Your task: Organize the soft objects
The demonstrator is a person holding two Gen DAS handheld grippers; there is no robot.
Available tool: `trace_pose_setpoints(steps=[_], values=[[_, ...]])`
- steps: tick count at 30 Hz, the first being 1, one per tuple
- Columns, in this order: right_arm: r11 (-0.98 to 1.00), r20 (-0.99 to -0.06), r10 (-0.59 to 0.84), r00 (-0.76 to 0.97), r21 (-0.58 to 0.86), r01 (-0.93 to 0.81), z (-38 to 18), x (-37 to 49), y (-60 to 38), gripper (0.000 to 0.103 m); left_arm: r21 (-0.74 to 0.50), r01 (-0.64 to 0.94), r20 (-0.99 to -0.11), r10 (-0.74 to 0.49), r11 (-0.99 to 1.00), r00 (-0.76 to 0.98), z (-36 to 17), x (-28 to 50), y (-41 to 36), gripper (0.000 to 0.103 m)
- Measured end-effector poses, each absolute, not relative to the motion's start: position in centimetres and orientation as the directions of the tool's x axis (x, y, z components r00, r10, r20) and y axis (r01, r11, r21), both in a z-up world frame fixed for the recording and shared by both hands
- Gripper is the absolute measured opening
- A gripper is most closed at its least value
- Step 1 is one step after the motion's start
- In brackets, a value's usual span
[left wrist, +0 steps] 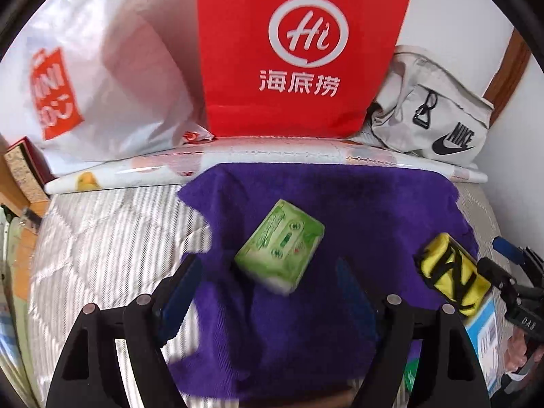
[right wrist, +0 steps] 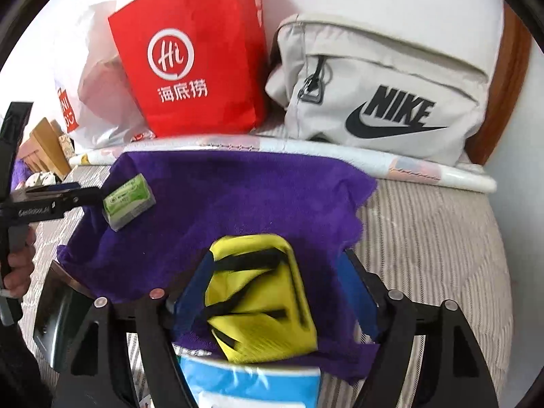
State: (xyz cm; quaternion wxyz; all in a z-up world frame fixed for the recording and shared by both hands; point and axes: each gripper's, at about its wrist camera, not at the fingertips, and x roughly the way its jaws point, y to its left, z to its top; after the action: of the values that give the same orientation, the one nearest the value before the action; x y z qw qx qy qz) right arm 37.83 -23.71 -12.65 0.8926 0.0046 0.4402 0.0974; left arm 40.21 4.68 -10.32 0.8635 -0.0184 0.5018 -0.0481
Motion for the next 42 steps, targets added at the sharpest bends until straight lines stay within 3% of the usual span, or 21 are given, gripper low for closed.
trace_pose_setpoints(steps=[8, 16, 22, 28, 37, 39, 42], values=[[0.981, -0.782, 0.187, 0.595, 0.118, -0.153, -9.5, 33.4, -24.4, 0.078, -0.102, 0.08, -0.806, -0.13, 0.992, 0.578, -6.2, 33.4, 5.2, 0.079], [0.987, -0.749, 0.104, 0.654, -0.001, -0.158, -7.0, 26.5, -23.7, 0.089, -0.085, 0.125, -0.792, -0.144, 0.988, 0.593, -4.7, 25.9, 3.8, 0.079], [0.975, -0.73, 0.166, 0.663, 0.021, -0.222, -7.0, 21.3, -23.1, 0.09, -0.1, 0.139, -0.801, -0.163, 0.985, 0.576, -5.7, 20.8, 2.9, 0.079], [0.954, -0.7, 0.296, 0.65, 0.179, -0.243, -8.1, 17.1, -23.7, 0.089, -0.116, 0.202, -0.796, -0.212, 0.973, 0.566, -7.8, 16.9, 1.0, 0.079], [0.972, -0.69, 0.225, 0.688, 0.114, -0.204, -9.9, 12.9, -23.8, 0.089, -0.095, 0.274, -0.833, -0.228, 0.957, 0.505, -12.0, 15.1, -1.7, 0.079], [0.97, -0.69, 0.236, 0.685, 0.127, -0.207, -10.4, 12.3, -23.9, 0.089, -0.098, 0.281, -0.84, -0.23, 0.955, 0.491, -12.8, 15.2, -2.1, 0.071], [0.966, -0.698, 0.256, 0.669, 0.155, -0.208, -11.4, 11.7, -23.8, 0.089, -0.113, 0.294, -0.839, -0.25, 0.949, 0.483, -13.5, 15.2, -2.4, 0.048]])
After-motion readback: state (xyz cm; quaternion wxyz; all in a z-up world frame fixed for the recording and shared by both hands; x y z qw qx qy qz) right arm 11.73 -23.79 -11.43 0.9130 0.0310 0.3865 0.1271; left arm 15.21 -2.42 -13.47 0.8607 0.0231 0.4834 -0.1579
